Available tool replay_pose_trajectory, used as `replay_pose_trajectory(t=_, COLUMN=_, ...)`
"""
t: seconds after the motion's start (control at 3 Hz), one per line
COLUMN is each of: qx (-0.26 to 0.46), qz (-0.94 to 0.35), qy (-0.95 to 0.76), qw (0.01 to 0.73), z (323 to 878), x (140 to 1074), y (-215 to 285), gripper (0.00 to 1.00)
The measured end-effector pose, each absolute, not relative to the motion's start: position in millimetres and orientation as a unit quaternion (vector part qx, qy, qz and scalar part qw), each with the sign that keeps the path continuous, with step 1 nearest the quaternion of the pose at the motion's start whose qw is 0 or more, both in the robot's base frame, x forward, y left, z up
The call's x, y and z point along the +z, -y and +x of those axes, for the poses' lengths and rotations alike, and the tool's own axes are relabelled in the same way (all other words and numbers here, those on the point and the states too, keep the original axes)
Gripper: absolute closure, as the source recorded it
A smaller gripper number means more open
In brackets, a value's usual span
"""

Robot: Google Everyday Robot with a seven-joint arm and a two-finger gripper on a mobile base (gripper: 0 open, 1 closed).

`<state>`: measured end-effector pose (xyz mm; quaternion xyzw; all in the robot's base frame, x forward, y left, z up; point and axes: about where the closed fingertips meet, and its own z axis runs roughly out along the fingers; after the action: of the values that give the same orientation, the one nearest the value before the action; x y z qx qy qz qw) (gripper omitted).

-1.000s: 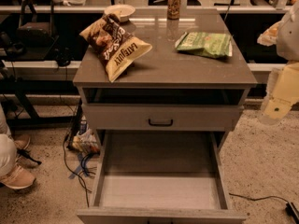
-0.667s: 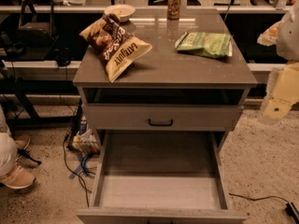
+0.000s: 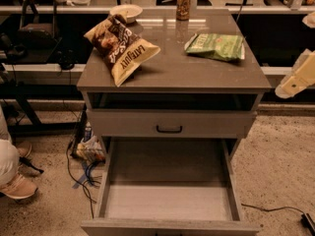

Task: Place green jalapeno chip bag into middle drawer

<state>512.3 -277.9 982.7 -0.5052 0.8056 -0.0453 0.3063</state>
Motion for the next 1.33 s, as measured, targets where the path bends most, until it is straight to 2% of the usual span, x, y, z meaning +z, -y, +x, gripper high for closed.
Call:
replay_pose_trajectory(t=0.33, qx=-0.051, qz=-0.452, qy=-0.804, qw=0.382, z=565, x=983, y=307, gripper=0.00)
replay_pose_trajectory(t=1.33, qx=-0.054, qz=-0.438, qy=-0.788, qw=0.429, z=599, x=984, y=291, gripper=0.00)
